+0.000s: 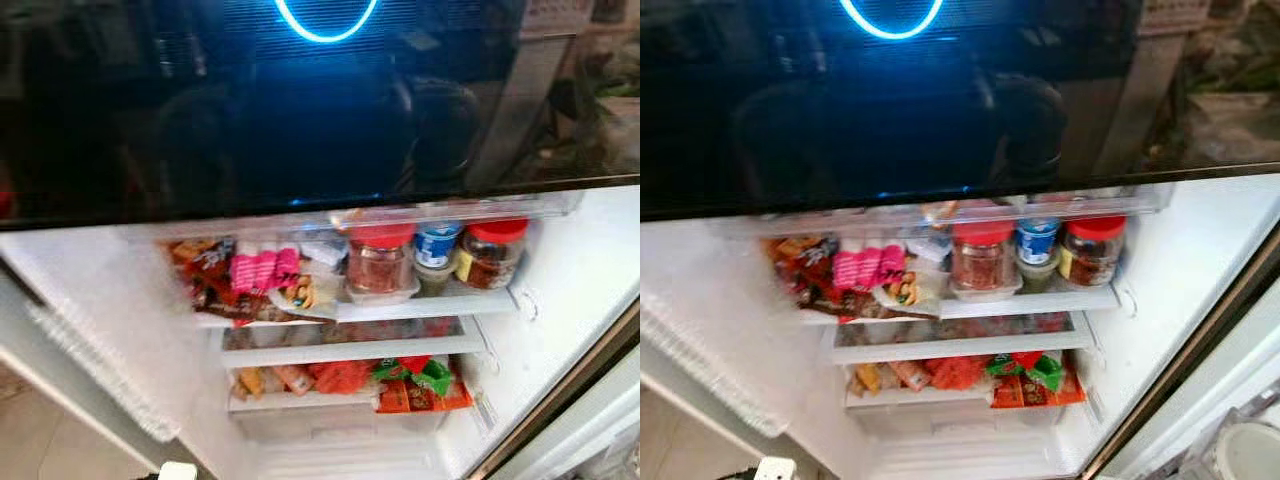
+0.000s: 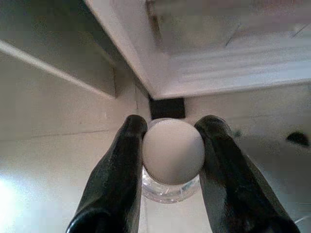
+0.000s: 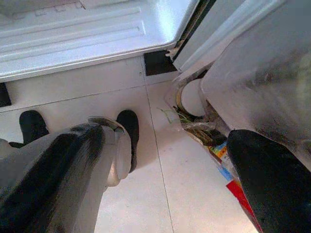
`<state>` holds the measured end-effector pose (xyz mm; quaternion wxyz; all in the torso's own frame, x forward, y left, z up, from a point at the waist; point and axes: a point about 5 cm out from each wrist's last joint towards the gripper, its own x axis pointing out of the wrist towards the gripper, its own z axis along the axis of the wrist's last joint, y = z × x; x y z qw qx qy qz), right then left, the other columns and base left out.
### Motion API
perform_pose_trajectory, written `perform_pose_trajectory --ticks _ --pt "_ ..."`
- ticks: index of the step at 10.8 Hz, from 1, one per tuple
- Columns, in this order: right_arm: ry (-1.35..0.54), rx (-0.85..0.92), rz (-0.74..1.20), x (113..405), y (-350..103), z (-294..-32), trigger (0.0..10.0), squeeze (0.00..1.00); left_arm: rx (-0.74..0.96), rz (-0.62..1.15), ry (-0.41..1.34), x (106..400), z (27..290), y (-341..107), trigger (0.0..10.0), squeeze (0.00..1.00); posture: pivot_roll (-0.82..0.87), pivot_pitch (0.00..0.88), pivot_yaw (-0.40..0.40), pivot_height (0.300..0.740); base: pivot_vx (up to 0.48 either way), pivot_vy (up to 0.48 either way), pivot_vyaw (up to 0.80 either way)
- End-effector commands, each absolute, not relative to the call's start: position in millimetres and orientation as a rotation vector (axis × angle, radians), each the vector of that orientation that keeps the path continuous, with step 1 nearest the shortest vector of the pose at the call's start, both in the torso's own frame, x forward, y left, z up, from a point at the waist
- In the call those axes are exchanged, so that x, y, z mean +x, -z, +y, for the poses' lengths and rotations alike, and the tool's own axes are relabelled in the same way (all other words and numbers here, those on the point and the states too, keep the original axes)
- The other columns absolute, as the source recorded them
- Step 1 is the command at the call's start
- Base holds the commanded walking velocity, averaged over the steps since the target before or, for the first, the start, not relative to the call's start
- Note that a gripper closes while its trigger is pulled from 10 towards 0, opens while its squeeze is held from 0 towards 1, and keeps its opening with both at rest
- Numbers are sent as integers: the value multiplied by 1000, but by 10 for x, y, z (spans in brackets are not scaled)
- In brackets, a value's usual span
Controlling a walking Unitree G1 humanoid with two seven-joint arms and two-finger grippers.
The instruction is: Restocking fridge
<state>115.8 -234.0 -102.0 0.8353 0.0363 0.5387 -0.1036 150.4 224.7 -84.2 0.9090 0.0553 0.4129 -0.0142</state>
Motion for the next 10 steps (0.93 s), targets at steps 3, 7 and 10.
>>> perform_pose_trajectory --ticks 3,7,10 --pt "179 52 1101 1307 977 -2315 10000 0 168 708 99 1748 2152 711 10000 0 30 0 18 740 0 0 0" --pt "161 32 1081 1479 919 -2316 10000 0 38 316 201 2497 1806 134 10000 0 14 0 20 740 0 0 0" --pt "185 48 1043 1618 855 -2356 10000 0 -45 318 282 2495 1565 125 10000 0 -1 0 39 740 0 0 0"
